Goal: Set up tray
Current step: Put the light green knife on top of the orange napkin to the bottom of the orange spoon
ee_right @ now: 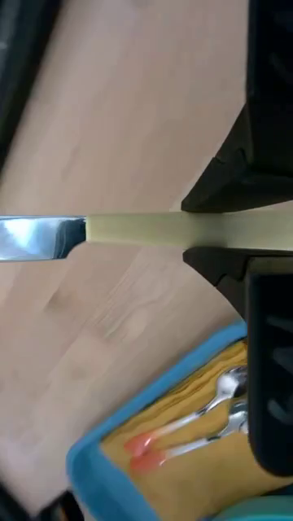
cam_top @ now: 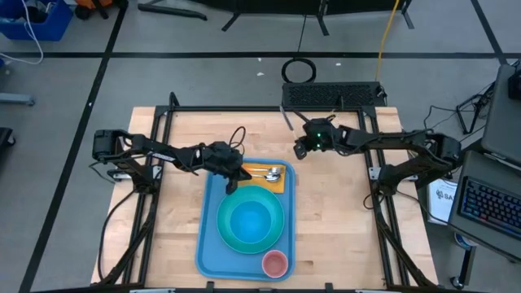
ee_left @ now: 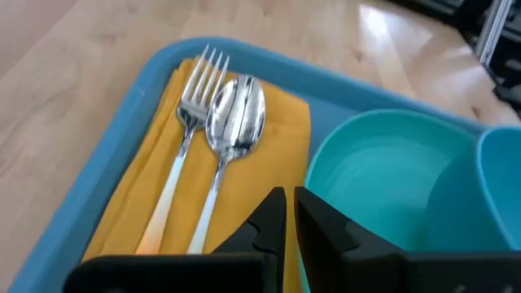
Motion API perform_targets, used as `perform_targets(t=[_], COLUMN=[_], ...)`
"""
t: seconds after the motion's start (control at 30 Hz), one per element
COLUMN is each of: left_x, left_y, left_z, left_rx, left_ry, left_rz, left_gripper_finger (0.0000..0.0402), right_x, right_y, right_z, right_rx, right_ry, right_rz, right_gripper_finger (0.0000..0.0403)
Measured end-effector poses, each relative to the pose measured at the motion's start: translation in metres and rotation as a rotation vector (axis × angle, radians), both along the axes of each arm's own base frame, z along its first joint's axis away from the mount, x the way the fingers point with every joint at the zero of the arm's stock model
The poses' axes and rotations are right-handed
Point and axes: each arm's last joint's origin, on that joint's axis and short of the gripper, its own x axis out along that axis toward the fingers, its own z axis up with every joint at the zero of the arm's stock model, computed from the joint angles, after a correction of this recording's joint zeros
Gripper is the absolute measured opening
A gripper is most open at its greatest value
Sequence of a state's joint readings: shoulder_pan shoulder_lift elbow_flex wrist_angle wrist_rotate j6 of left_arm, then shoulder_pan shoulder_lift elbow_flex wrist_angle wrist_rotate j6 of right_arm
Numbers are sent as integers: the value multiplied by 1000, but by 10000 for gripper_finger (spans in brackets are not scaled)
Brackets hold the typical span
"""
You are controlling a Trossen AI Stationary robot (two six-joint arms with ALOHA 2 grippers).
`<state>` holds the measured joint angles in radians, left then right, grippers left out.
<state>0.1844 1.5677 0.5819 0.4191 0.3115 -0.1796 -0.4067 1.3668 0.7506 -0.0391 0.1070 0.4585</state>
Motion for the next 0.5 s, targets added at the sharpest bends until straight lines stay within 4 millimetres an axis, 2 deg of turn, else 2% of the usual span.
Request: perform_targets(t=[0.2,0.33,0.5], left_x=[3,5,7], left_y=[1,1,1], left_z=[5,9,14], left_rx=[-50,-87,-113], left_ry=[-53,-87,-140], left_rz=[35,57,70], left_gripper_finger=[31,31,31], right_x=[7,4,-2], right_y=[11,16,25], right_z=[-1,-9,-22], right_rx=[-100,-127,-102], right_ry=[-95,-165,-175], right_rz=[70,84,88], right_gripper_finger=[41,41,41])
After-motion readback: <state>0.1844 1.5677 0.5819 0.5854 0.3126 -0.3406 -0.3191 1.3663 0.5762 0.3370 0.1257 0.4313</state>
